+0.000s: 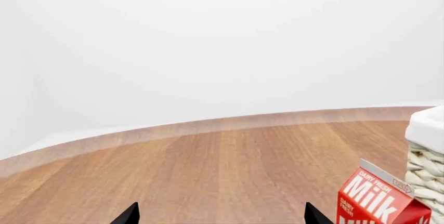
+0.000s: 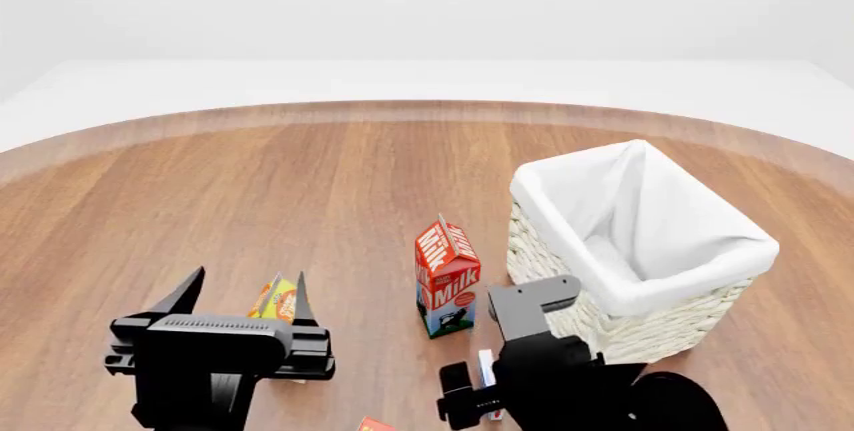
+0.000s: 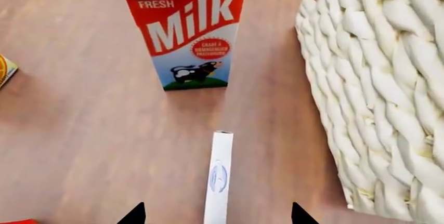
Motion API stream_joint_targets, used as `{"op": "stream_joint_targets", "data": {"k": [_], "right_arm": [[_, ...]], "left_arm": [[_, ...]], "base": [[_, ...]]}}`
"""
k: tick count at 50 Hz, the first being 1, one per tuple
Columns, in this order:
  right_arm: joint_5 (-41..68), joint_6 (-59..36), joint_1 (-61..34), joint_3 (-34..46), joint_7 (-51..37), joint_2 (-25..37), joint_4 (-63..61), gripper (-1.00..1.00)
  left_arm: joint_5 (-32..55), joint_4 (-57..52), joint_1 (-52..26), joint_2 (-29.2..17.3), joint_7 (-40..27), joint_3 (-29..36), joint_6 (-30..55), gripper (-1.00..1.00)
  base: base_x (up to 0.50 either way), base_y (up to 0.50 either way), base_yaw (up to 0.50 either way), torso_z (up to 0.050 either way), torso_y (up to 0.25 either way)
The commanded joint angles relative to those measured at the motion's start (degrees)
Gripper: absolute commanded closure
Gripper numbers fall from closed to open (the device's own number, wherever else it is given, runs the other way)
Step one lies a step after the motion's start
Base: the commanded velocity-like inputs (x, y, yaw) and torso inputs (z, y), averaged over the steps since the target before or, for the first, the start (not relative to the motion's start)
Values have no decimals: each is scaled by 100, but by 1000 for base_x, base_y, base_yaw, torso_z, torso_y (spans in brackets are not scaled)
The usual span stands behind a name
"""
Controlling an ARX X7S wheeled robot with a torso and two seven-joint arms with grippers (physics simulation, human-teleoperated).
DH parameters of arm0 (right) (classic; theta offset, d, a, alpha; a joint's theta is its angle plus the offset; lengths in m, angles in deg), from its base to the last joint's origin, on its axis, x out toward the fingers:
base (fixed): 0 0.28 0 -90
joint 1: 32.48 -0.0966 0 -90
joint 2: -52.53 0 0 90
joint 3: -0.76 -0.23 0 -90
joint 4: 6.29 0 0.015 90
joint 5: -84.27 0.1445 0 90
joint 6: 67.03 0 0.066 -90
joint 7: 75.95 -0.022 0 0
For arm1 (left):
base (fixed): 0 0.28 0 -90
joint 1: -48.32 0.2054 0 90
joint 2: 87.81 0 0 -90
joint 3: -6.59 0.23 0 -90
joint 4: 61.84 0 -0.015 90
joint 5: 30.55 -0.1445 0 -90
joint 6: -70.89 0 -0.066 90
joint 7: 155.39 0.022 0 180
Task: Pick up the cream cheese box and the butter, and put them in the basket.
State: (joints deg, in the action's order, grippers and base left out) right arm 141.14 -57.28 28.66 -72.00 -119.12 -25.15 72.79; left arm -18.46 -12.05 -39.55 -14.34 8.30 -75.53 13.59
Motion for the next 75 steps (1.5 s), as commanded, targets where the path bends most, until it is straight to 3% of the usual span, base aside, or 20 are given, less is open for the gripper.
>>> {"op": "stream_joint_targets", "data": {"k": [1,55,75], "right_arm": [[-101,200,-33,140,85,47,307,-100],[-757,1159,-125,1171,758,62,1416,-100],[-1171,1651,-327,1535,1029,-92,2344,-100]], "left_arm": [[34,-8,-1,-17,-32,2,-2,-100],[173,22,-39,-99,-138,71,-24,-100],[191,35,-36,-142,-180,96,-73,-100]], "base": [[0,0,0,0,0],[0,0,0,0,0],[0,0,0,0,0]]}}
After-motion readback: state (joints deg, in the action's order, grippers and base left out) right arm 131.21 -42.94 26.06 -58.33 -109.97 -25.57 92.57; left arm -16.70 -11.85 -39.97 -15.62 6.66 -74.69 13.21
